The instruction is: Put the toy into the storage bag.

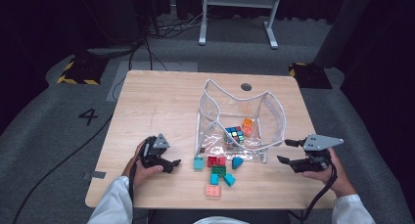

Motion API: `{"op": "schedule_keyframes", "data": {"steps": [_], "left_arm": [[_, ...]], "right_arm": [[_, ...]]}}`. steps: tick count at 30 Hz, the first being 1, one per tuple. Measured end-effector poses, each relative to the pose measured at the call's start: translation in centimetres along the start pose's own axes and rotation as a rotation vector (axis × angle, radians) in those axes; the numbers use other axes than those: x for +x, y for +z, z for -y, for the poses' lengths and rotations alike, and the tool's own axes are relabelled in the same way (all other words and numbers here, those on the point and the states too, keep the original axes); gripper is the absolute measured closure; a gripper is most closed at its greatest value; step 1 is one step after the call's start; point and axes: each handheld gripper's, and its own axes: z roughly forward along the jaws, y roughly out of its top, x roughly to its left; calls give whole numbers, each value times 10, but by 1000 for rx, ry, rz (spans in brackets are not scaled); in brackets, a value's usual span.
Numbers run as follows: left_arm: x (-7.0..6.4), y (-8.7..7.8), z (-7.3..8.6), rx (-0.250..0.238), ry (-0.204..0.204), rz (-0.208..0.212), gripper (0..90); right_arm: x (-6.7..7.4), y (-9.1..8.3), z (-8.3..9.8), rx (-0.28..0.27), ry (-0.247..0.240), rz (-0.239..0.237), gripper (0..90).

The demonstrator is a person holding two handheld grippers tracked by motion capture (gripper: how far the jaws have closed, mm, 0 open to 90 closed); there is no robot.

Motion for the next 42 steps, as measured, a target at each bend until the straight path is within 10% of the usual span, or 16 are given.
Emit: {"op": "schedule_keyframes", "data": {"steps": [14,42], "left_arm": [[0,0,0,-1,0,0,93],[0,0,0,-1,-1,0,93]], "right_arm": [[43,42,36,69,1,-134,340],[106,105,12,92,-47,-227,372]]}}
